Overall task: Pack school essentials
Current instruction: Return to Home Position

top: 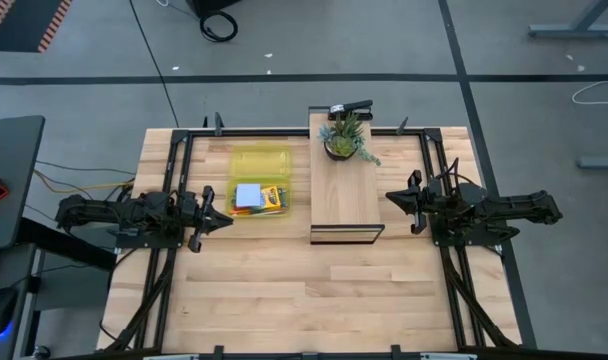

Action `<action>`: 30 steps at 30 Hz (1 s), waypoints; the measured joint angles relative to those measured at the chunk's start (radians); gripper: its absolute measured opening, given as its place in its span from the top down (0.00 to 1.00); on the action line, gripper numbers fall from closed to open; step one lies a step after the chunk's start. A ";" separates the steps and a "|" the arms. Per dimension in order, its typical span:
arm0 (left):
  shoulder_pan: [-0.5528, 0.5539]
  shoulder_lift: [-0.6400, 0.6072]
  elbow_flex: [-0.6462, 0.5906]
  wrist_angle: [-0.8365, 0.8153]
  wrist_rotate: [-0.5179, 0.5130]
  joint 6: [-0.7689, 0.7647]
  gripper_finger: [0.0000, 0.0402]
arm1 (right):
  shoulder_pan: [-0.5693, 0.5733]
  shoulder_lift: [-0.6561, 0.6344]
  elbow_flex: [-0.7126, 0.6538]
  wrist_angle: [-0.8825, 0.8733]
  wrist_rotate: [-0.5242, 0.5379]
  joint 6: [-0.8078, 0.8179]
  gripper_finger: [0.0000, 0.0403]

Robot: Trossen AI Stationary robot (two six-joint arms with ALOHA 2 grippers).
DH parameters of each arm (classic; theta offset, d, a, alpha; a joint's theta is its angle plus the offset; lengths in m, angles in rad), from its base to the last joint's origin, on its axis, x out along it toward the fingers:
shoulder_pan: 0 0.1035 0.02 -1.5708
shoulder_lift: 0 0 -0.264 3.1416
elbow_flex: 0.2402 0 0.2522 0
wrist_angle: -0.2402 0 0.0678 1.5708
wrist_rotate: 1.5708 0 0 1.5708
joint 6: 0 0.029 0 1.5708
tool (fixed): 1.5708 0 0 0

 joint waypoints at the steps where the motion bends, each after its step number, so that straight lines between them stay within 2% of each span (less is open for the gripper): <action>1: 0.000 0.000 0.000 0.000 0.000 0.000 0.91 | 0.000 0.000 0.000 0.000 0.000 0.000 0.99; 9: 0.000 0.000 0.000 0.000 0.000 0.000 0.93 | 0.000 0.000 0.000 0.000 0.000 0.000 0.99; 21: 0.000 0.000 0.000 0.000 0.000 0.000 0.90 | 0.000 0.000 0.000 0.000 0.000 0.000 0.99; 30: 0.000 0.000 0.000 0.000 0.000 0.000 0.93 | 0.000 0.000 0.000 0.000 0.000 0.000 0.99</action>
